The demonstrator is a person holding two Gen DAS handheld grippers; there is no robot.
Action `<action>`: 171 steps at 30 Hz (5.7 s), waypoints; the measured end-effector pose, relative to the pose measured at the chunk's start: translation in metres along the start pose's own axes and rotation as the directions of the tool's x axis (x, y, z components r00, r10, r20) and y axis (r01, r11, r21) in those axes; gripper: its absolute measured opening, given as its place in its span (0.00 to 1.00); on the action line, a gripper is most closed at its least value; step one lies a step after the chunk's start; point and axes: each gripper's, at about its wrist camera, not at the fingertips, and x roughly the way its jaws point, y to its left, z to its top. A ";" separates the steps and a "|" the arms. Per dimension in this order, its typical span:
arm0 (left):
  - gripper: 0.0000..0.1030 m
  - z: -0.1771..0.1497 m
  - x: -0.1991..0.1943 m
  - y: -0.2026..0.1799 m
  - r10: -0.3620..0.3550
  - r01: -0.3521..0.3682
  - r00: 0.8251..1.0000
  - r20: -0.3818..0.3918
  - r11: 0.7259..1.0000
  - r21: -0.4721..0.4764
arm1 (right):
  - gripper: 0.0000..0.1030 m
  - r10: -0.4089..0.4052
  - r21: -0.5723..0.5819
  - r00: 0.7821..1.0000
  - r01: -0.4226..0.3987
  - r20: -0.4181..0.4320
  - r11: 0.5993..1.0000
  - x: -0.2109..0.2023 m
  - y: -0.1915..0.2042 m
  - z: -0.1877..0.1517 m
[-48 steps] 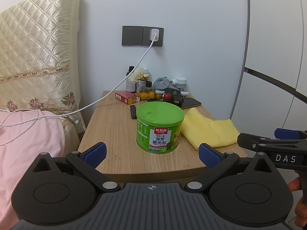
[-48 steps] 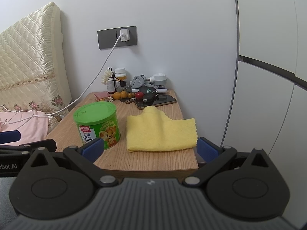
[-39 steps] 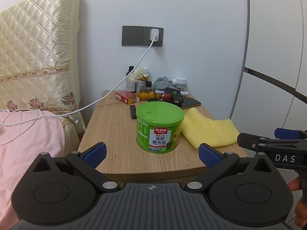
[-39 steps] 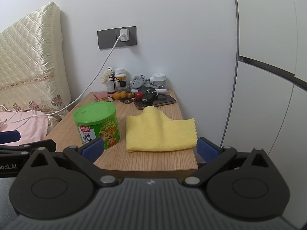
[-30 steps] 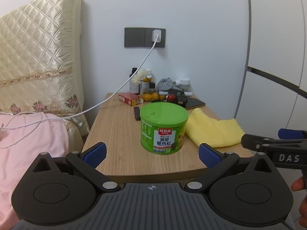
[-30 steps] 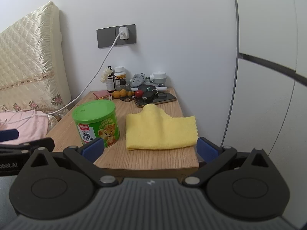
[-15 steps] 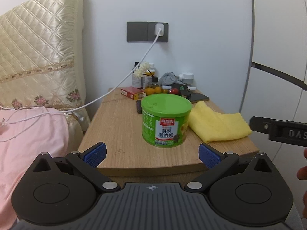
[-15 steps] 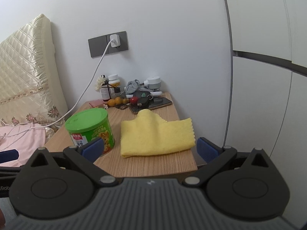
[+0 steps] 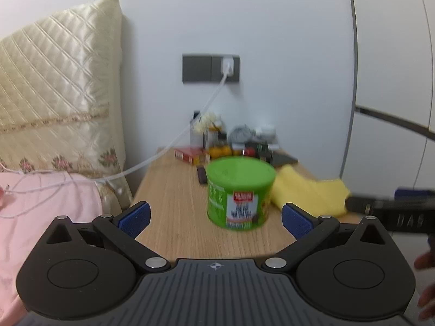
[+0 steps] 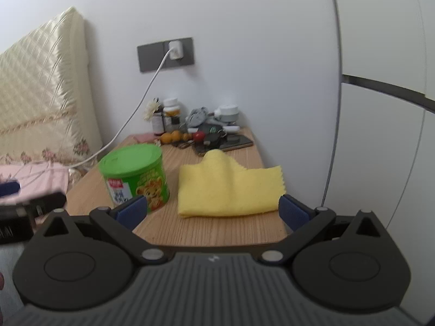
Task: Clean container
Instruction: 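Move the right gripper toward the yellow cloth on the table, then grasp the yellow cloth with the right gripper and lift it, then wipe the lid of the green can with the cloth in the right gripper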
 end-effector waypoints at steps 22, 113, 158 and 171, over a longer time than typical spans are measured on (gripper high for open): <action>1.00 -0.016 0.059 -0.006 -0.049 0.052 0.994 -0.097 0.998 0.028 | 1.00 0.076 0.072 0.995 -0.072 -0.058 0.995 0.008 -0.014 -0.001; 0.90 -0.040 0.140 -0.010 -0.136 0.133 0.991 0.016 0.983 0.124 | 0.15 0.453 -0.122 0.883 -0.466 -0.120 0.876 0.143 0.075 0.052; 0.89 -0.035 0.156 0.006 -0.135 0.133 0.991 0.010 0.984 0.120 | 0.15 0.415 -0.116 0.907 -0.421 -0.075 0.900 0.155 0.067 0.055; 0.89 -0.035 0.155 0.009 -0.136 0.134 0.991 0.008 0.984 0.121 | 0.15 0.449 -0.134 0.888 -0.459 -0.103 0.878 0.124 0.058 0.051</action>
